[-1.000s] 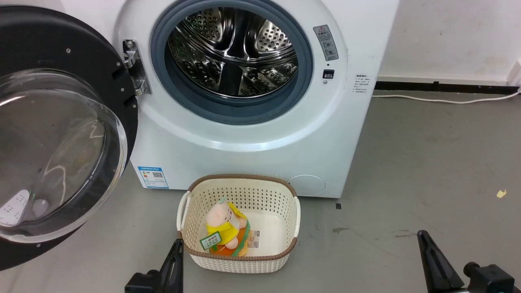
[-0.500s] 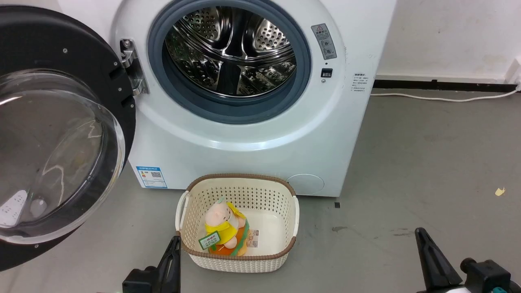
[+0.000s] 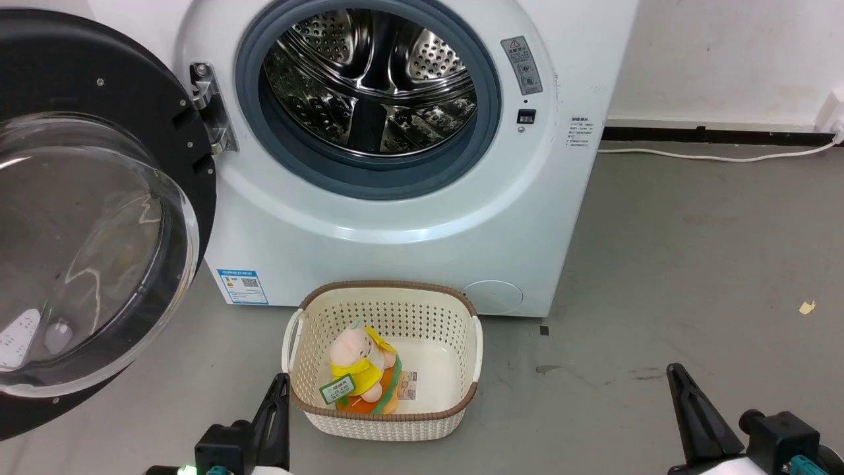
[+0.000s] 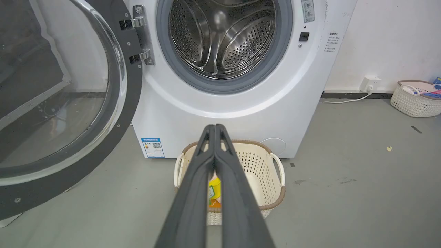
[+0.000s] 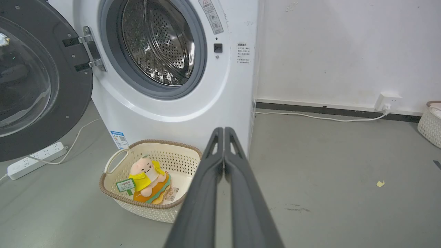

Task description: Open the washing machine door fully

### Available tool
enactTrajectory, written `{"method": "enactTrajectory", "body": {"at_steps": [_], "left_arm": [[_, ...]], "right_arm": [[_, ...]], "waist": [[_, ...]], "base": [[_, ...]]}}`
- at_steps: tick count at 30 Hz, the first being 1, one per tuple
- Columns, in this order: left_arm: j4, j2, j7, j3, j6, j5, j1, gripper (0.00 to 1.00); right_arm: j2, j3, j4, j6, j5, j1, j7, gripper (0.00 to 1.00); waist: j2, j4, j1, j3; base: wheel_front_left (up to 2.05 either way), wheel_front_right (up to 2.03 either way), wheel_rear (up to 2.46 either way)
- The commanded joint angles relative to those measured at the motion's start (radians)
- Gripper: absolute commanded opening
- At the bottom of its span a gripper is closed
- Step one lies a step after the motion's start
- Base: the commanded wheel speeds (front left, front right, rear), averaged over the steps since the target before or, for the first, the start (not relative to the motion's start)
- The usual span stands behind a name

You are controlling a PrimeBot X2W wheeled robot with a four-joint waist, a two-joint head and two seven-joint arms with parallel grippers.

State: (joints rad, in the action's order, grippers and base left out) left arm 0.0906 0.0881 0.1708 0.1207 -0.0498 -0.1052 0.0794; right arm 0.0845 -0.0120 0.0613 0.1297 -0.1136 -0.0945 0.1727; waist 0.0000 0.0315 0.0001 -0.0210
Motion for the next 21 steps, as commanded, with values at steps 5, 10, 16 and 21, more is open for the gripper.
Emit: {"method": "enactTrajectory", "body": {"at_steps": [5, 10, 16, 21], "left_arm": [[-0.013, -0.003, -0.014, -0.01, 0.006, 0.017, -0.018, 0.0], [-0.018, -0.005, -0.024, -0.017, 0.009, 0.022, -0.022, 0.0], [-0.026, -0.009, -0.041, -0.029, 0.013, 0.032, -0.029, 0.0], [-0.031, -0.011, -0.051, -0.036, 0.016, 0.037, -0.033, 0.0]], "right_arm": [[-0.008, 0.002, -0.009, 0.0, 0.016, 0.02, -0.015, 0.0], [-0.01, 0.003, -0.012, 0.0, 0.022, 0.024, -0.025, 0.0], [-0.013, 0.004, -0.018, 0.0, 0.032, 0.032, -0.041, 0.0], [-0.014, 0.004, -0.021, 0.001, 0.039, 0.037, -0.052, 0.0]], "waist": [[0.0, -0.002, -0.0001, 0.001], [0.0, -0.004, -0.0001, 0.003], [0.0, -0.007, -0.0001, 0.005], [0.0, -0.009, -0.0001, 0.006]], "base": [[0.0, 0.0, 0.0], [0.0, 0.0, 0.0], [0.0, 0.0, 0.0], [0.0, 0.0, 0.0]]}}
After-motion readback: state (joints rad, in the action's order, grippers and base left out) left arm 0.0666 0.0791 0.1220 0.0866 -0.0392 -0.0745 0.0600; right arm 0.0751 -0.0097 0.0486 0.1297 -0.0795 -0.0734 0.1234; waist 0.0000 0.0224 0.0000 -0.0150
